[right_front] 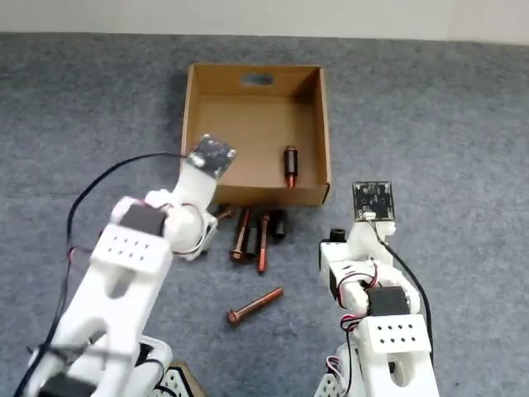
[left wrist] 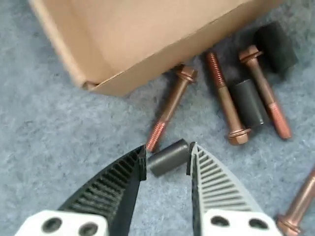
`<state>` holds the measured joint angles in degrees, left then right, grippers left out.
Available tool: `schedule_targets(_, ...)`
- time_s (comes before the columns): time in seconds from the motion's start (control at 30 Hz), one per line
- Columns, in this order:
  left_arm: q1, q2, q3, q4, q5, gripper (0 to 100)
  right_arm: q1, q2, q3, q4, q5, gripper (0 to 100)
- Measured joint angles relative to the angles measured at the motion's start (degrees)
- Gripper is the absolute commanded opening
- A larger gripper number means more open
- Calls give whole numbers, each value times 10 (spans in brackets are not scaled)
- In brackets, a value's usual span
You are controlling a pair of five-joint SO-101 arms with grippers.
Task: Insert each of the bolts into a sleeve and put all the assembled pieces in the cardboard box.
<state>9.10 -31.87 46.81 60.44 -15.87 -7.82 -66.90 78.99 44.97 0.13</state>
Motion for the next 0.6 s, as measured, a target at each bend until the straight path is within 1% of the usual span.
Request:
schedule_targets(0.2,17,105,-44,-2,0,157,0,0,0,0,0,6)
schedule_targets(0.43,17,204,-83,-44,0,158,0,0,0,0,0,6)
schedule_targets(0.6,17,269,-93,-89,0,158,0,0,0,0,0,6)
